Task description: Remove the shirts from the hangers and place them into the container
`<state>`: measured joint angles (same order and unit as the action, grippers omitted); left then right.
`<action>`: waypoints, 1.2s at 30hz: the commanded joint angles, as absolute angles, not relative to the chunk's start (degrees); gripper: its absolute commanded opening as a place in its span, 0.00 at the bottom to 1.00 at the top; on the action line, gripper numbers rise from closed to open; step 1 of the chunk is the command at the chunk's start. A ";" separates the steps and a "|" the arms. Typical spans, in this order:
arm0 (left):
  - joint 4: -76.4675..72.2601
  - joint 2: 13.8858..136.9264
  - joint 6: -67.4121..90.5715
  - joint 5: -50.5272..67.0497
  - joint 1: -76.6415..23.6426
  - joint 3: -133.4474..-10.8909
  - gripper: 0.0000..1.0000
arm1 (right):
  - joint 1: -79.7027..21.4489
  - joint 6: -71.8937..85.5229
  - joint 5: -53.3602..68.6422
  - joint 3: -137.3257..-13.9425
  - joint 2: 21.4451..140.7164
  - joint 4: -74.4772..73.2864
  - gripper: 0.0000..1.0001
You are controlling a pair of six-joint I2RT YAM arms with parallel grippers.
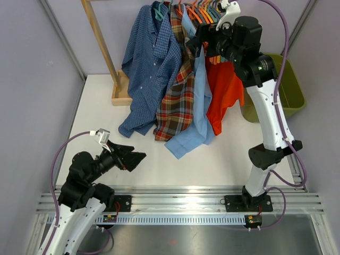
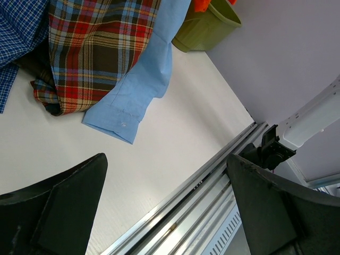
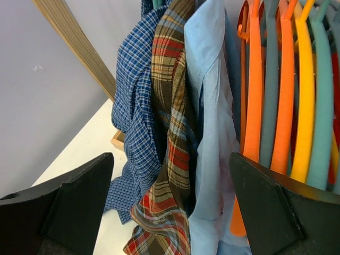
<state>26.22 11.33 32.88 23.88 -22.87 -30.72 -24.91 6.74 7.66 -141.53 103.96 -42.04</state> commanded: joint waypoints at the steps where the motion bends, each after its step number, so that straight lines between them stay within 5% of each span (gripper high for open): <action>1: 25.13 10.46 32.43 25.23 -23.03 -31.46 0.99 | -24.78 6.32 8.79 -144.14 107.57 -42.98 0.99; 15: 25.84 9.32 32.43 25.14 -23.03 -31.38 0.99 | -24.61 5.54 -2.19 -135.18 103.45 -35.86 0.99; 19: 25.93 9.05 32.52 25.14 -23.03 -31.38 0.99 | -23.73 5.97 -3.43 -134.12 102.48 -35.86 0.89; 28: 25.84 8.70 32.61 25.22 -23.03 -31.12 0.99 | -22.06 6.68 -2.38 -126.83 97.38 -31.47 0.88; 36: 26.28 9.14 32.43 25.05 -23.03 -31.55 0.99 | -20.30 7.64 3.24 -138.16 107.30 -38.93 0.73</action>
<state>27.38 9.34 32.86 23.83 -22.87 -30.72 -21.34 7.31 0.80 -134.37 103.70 -37.04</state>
